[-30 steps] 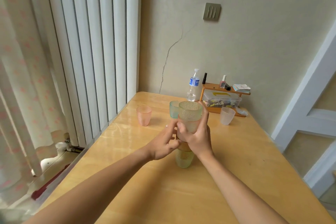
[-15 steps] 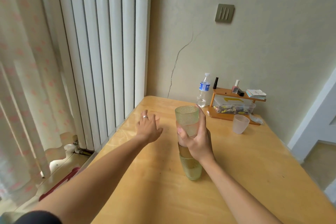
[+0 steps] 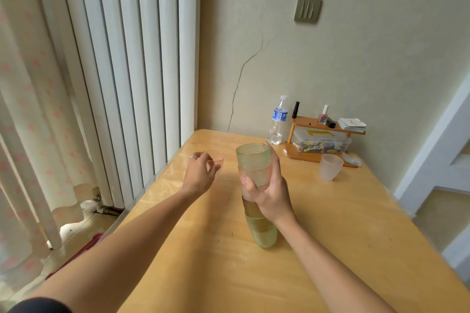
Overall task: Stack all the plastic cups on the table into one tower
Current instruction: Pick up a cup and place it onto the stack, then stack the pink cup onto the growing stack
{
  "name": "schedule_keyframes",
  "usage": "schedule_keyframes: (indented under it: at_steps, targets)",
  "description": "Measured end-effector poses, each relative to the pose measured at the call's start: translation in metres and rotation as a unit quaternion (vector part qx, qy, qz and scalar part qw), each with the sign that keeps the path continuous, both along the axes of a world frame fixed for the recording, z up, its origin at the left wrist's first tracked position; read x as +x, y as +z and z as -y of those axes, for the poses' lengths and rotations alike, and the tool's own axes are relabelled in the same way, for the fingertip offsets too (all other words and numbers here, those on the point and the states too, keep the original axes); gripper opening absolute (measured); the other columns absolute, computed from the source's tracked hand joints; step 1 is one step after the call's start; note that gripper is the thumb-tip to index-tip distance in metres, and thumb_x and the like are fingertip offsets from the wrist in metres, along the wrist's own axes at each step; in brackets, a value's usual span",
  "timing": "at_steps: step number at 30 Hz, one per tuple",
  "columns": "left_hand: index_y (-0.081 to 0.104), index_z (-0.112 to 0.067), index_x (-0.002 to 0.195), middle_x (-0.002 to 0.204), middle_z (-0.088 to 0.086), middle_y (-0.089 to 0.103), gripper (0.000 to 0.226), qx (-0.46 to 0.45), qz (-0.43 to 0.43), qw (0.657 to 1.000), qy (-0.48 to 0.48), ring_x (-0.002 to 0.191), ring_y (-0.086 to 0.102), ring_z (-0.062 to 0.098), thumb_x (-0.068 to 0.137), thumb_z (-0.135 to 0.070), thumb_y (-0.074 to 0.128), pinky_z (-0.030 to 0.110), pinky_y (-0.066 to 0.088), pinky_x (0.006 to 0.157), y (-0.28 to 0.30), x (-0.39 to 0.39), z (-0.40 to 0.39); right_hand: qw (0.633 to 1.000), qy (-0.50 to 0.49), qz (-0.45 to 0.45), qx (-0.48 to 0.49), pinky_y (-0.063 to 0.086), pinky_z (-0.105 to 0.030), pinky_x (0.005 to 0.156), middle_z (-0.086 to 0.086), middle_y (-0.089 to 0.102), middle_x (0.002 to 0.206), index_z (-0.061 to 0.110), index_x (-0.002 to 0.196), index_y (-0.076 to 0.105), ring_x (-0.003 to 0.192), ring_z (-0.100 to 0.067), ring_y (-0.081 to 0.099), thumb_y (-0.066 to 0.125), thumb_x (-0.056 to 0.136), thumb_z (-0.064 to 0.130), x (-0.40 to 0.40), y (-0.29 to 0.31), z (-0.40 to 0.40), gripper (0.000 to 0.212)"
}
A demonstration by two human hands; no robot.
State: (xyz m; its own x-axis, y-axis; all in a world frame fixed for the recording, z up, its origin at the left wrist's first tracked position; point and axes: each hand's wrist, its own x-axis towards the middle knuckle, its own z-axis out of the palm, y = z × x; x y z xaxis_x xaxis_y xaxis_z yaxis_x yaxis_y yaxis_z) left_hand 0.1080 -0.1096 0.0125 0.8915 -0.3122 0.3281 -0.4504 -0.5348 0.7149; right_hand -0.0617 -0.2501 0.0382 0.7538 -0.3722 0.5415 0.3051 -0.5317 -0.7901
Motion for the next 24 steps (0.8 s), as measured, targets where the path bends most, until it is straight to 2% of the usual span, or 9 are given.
schedule_keyframes:
  at_steps: [3,6,7,9,11,15,17,20,24]
  targets:
    - [0.065,-0.009,0.095,0.122,0.011,0.061,0.022,-0.087,0.045,0.995,0.0,0.12,0.053,0.026,0.098,-0.03,0.07,0.028,0.04,0.091,0.027,-0.013,0.003,1.0,-0.003,0.001,-0.005,0.052,-0.019,0.093,0.01,0.066,0.13,0.035,0.156,0.032,0.116,-0.006,0.064,0.074,0.078,0.05,-0.001,0.0,-0.003,0.09]
    - [0.065,-0.009,0.092,0.113,0.008,0.058,0.023,-0.183,0.084,0.98,0.006,0.107,0.049,0.015,0.095,-0.03,0.072,0.036,0.051,0.094,0.059,-0.028,0.006,1.0,-0.015,0.006,-0.004,0.053,-0.021,0.088,0.009,0.068,0.123,0.03,0.148,0.041,0.109,-0.005,0.066,0.074,0.077,0.05,-0.004,0.001,-0.005,0.081]
    - [0.064,-0.009,0.09,0.109,0.005,0.058,0.023,-0.21,0.093,0.973,-0.003,0.107,0.049,0.014,0.095,-0.03,0.071,0.039,0.053,0.095,0.069,-0.033,0.007,1.0,-0.016,0.007,0.002,0.054,-0.024,0.086,0.008,0.069,0.12,0.029,0.145,0.043,0.106,-0.007,0.067,0.075,0.077,0.049,-0.004,0.0,-0.005,0.078]
    - [0.063,-0.01,0.088,0.1,-0.005,0.054,0.023,-0.247,0.116,0.961,-0.034,0.109,0.052,0.02,0.094,-0.03,0.071,0.045,0.059,0.089,0.086,-0.045,0.008,1.0,-0.02,0.006,0.016,0.06,-0.04,0.082,0.005,0.071,0.115,0.031,0.141,0.045,0.1,-0.015,0.07,0.078,0.078,0.046,-0.005,-0.002,-0.004,0.072]
    - [0.063,-0.011,0.091,0.103,-0.005,0.051,0.021,-0.265,0.136,0.952,-0.073,0.109,0.057,0.025,0.094,-0.03,0.072,0.044,0.063,0.084,0.098,-0.059,0.009,0.999,-0.023,0.009,0.023,0.061,-0.048,0.078,0.003,0.072,0.114,0.032,0.142,0.044,0.098,-0.022,0.071,0.08,0.079,0.044,-0.008,-0.004,-0.003,0.073]
    - [0.061,-0.012,0.097,0.118,0.006,0.052,0.027,-0.286,0.174,0.937,-0.097,0.108,0.059,0.024,0.092,-0.036,0.07,0.039,0.063,0.087,0.117,-0.085,0.011,0.999,-0.044,0.009,0.018,0.055,-0.024,0.084,0.01,0.068,0.123,0.031,0.143,0.041,0.107,-0.006,0.067,0.079,0.078,0.05,-0.018,0.0,-0.003,0.077]
    - [0.059,-0.015,0.096,0.114,0.001,0.052,0.025,-0.289,0.19,0.932,-0.109,0.105,0.059,0.023,0.09,-0.037,0.069,0.039,0.062,0.086,0.123,-0.096,0.012,0.998,-0.051,0.003,0.021,0.054,-0.022,0.084,0.013,0.068,0.123,0.031,0.142,0.041,0.107,-0.002,0.066,0.079,0.078,0.051,-0.021,0.0,-0.002,0.077]
    - [0.06,-0.016,0.096,0.107,-0.007,0.051,0.019,-0.263,0.183,0.936,-0.148,0.102,0.059,0.017,0.09,-0.03,0.071,0.037,0.062,0.085,0.126,-0.107,0.015,0.998,-0.058,-0.004,0.02,0.054,-0.025,0.088,0.013,0.068,0.124,0.035,0.143,0.038,0.11,-0.005,0.066,0.079,0.078,0.052,-0.023,0.001,-0.001,0.079]
    - [0.064,-0.013,0.101,0.108,0.0,0.056,0.039,-0.212,0.142,0.948,-0.188,0.097,0.059,0.006,0.085,-0.048,0.066,0.032,0.061,0.086,0.121,-0.117,0.018,0.998,-0.049,-0.02,0.018,0.053,-0.016,0.078,0.013,0.069,0.12,0.035,0.142,0.036,0.097,0.005,0.068,0.084,0.083,0.034,-0.029,0.004,-0.003,0.076]
